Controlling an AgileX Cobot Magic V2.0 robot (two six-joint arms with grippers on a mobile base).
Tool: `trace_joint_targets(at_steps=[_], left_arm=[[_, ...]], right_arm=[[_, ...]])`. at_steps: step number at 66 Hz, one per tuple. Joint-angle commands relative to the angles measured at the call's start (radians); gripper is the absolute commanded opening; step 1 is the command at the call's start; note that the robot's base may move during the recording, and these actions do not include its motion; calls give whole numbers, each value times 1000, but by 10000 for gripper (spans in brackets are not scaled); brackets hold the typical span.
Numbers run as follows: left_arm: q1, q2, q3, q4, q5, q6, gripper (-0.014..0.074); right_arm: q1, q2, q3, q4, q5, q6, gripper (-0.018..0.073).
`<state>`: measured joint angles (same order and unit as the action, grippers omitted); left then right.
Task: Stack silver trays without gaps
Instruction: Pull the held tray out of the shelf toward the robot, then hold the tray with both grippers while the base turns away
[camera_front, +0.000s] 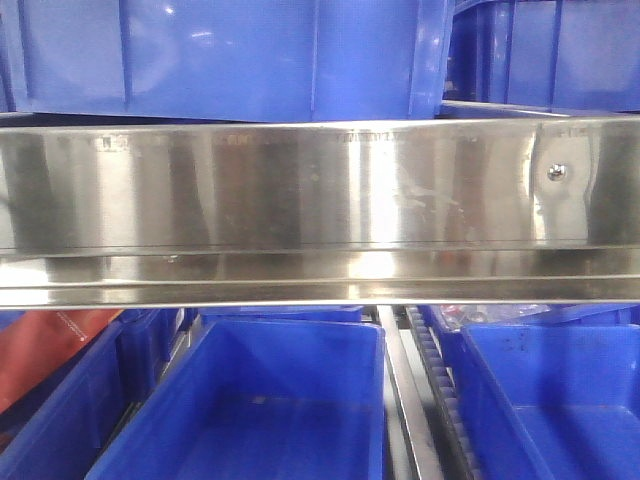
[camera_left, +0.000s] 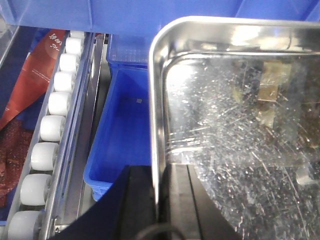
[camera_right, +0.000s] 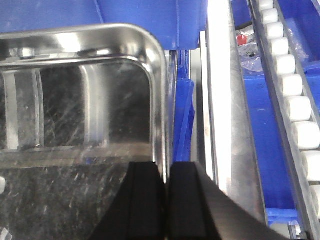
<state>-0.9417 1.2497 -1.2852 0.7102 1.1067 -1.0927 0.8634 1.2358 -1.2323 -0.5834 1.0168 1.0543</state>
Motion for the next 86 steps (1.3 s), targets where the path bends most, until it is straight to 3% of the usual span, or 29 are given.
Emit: trace_joint_targets(at_steps=[1, 34, 67, 86], left_arm=[[-13, -8, -4, 4, -52, 4, -16], [-13, -8, -4, 11, -52, 4, -16], [-13, -8, -4, 199, -54, 4, -16], [-13, -8, -4, 216, -54, 4, -16]], right_arm=[[5, -1, 0, -14, -67, -1, -25], [5, -1, 0, -14, -67, -1, -25], [5, -1, 0, -14, -67, -1, -25], [5, -1, 0, -14, -67, -1, -25]])
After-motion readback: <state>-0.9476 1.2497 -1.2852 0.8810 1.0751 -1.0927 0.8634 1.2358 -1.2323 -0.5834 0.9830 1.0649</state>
